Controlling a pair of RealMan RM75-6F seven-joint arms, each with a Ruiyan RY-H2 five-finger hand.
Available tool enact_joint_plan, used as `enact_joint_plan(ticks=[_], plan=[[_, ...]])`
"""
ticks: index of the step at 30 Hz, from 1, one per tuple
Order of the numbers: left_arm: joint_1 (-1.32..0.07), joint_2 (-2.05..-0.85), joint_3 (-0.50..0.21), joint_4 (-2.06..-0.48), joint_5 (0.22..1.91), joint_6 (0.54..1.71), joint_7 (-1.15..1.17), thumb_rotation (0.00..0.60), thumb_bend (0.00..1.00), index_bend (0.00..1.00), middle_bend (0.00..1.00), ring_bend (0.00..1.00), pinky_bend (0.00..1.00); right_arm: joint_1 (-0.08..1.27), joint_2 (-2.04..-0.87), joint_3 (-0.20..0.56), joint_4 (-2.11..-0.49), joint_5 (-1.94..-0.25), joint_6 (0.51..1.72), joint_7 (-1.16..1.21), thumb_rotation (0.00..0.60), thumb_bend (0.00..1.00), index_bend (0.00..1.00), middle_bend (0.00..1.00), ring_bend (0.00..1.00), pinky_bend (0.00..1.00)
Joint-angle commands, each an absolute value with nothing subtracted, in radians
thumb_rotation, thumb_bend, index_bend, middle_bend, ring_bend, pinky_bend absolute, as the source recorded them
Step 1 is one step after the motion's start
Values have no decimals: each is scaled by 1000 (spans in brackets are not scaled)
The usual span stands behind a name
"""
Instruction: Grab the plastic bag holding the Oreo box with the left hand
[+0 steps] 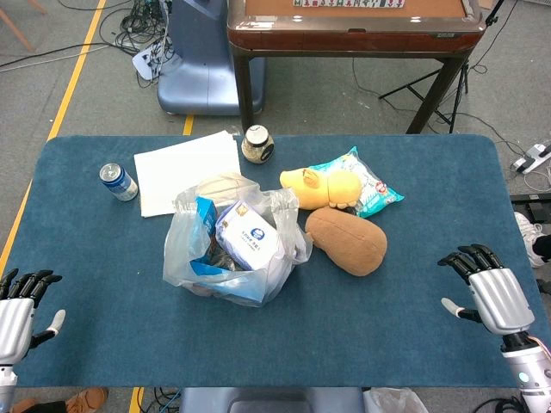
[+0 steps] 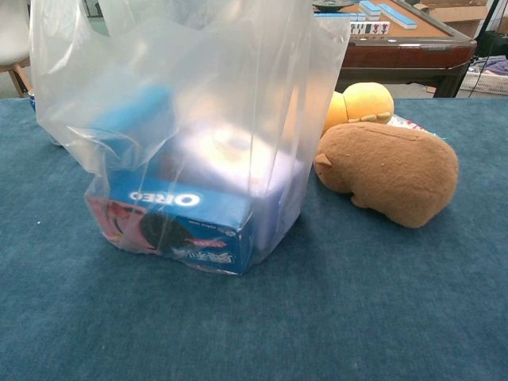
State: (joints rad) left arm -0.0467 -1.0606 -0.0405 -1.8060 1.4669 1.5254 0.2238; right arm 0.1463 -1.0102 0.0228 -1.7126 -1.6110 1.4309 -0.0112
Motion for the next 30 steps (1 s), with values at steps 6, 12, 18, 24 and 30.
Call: enact_joint_plan(ticks=[6, 12, 18, 24, 30], plan=[[-41, -1056, -40, -1809, 1462, 1529, 216, 600, 293, 262, 202, 175, 49, 148, -1010, 23, -1714, -1612, 1430, -11, 600, 113, 334, 325, 178, 182], [-40, -1039, -37, -1819, 1475, 1529, 169, 600, 294, 262, 203, 175, 49, 148, -1007, 26, -1715, -1617, 1438, -11, 600, 112, 334, 325, 178, 182], [-72, -996, -50, -1806, 1503, 1488, -28, 600, 291, 255, 202, 175, 49, 142, -1005, 24, -1715, -1624, 1452, -7, 600, 112, 334, 325, 178, 182], [-144, -935, -63, -1802, 1554, 1399, -299, 600, 249, 219, 202, 173, 49, 137, -1003, 22, -1718, -1630, 1461, -8, 600, 112, 334, 325, 178, 182], [-239, -875, -87, -1813, 1592, 1302, -584, 385, 227, 184, 202, 169, 49, 131, -1002, 20, -1722, -1632, 1468, -12, 600, 113, 334, 325, 178, 182]])
